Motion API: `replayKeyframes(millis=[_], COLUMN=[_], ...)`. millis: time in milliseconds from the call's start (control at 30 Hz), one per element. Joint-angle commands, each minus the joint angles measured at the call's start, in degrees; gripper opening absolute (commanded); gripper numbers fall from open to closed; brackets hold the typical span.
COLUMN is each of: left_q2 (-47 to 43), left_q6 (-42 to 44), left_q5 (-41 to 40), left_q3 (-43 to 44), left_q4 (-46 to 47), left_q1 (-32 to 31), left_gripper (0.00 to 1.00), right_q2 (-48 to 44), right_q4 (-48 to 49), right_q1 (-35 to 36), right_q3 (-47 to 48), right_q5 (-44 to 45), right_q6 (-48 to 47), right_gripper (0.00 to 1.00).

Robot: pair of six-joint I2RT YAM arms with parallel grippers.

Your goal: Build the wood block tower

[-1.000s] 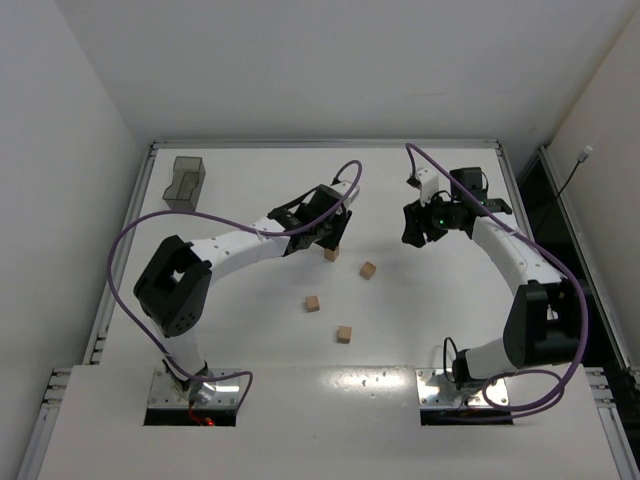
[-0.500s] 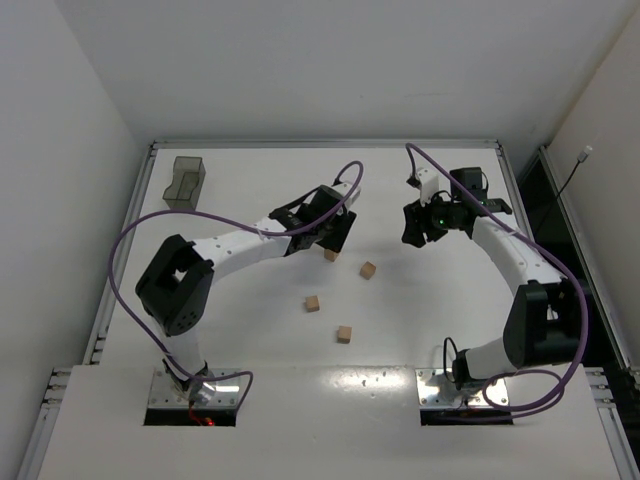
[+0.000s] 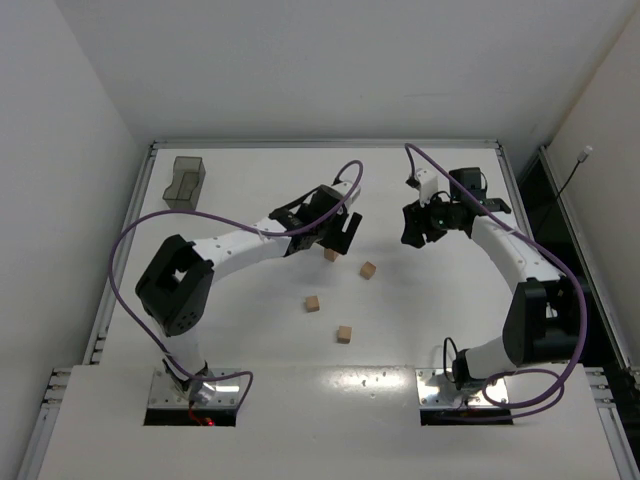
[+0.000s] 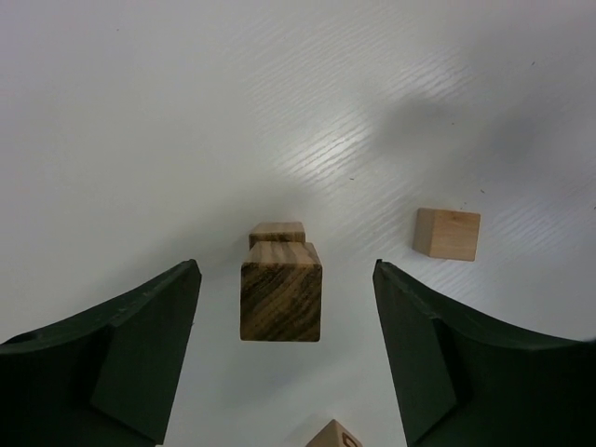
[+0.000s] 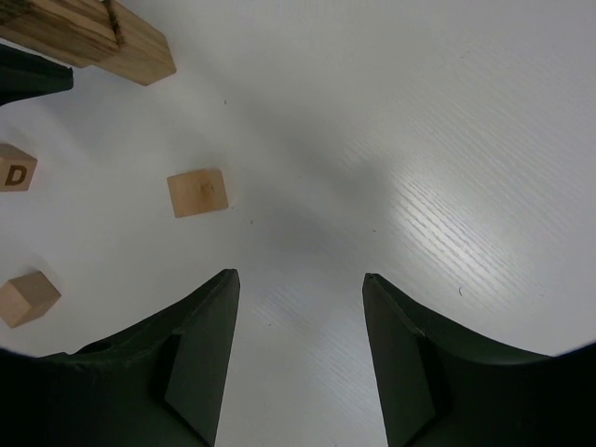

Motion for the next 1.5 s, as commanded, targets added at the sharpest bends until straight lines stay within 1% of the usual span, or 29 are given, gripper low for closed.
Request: replayKeyframes(millis=[0,33,133,233,333,400,433,500,567,633,667,733,800,833,933,967,1100,1133,1467], left_q2=[-3.1,-3.6,-6.3,-9.4,-12.7,-14.1,-15.6,-16.9,-18.6,-20.9,-21.6,-24.0,-25.5,-27.1,-29.2,-29.8,-29.8,-29.8,-28.1], left_q6=[0.9,0.9,2.1,2.1,2.1,2.1,2.1,1.1,-0.5,-1.9,-2.5,-3.2,-3.2,-3.2,-2.5,-1.9,-1.3,-1.3,-0.8], left_q5=[0.3,0.3,0.9,0.9,-0.5,-1.3,-2.0,-2.6,-2.6,-4.2,-4.2,-3.0,-3.0,-3.0,-4.5,-4.5,-5.1,-5.1,-5.1], left_q3=[-0.7,-1.2,-2.5,-3.0,-2.4,-1.7,-0.9,0.1,0.7,0.7,0.2,-0.7,-1.8,-2.8,-4.5,-5.1,-5.1,-5.1,-5.1], left_q4=[2.5,2.5,2.5,1.8,0.1,-1.4,-1.9,-3.3,-5.0,-6.8,-6.8,-7.7,-8.9,-8.9,-8.9,-8.9,-8.9,-8.9,-7.8], left_q1=[-1.0,-1.0,-1.6,-1.6,-1.6,-1.6,-1.6,-0.3,2.6,5.3,8.5,11.7,15.1,15.8,17.1,17.6,19.4,19.4,19.4], left_gripper=[0.73,0.78,0.81,0.81,0.81,0.81,0.82,0.82,0.82,0.85,0.88,0.88,0.89,0.89,0.89,0.90,0.90,0.90,0.90], right_q2=[0.0,0.0,-1.1,-2.8,-3.7,-5.3,-5.3,-5.9,-5.9,-6.5,-6.5,-5.8,-3.5,-2.4,1.8,2.7,7.8,8.6,15.1], right_q4=[0.6,0.6,0.6,0.6,-2.2,-4.4,-5.7,-9.1,-10.6,-11.2,-11.2,-10.7,-9.8,-9.0,-6.8,-6.1,-2.9,-2.9,-1.3], right_q1=[-0.4,-0.4,-0.4,-0.4,0.3,0.3,0.3,1.7,3.0,6.3,7.5,11.3,13.9,16.5,20.3,20.9,22.8,23.3,23.9], right_q3=[2.5,2.0,1.3,0.0,-1.1,-1.7,-1.7,-1.7,-2.2,-2.2,-2.2,-2.2,-2.2,-1.1,0.8,0.8,2.6,4.2,7.3], right_q5=[-1.6,-1.6,-0.4,-1.3,-3.7,-6.1,-7.2,-8.2,-8.2,-6.2,-5.4,-2.9,0.4,1.6,6.2,8.6,14.1,14.1,15.9], right_q6=[-0.5,-0.5,-1.6,-3.8,-7.6,-9.4,-12.3,-14.6,-17.3,-18.0,-18.0,-18.0,-16.0,-15.1,-11.3,-9.5,-5.6,-5.1,-0.5], right_gripper=[0.53,0.53,0.53,0.54,0.54,0.56,0.57,0.59,0.61,0.63,0.63,0.63,0.63,0.63,0.63,0.62,0.62,0.62,0.60])
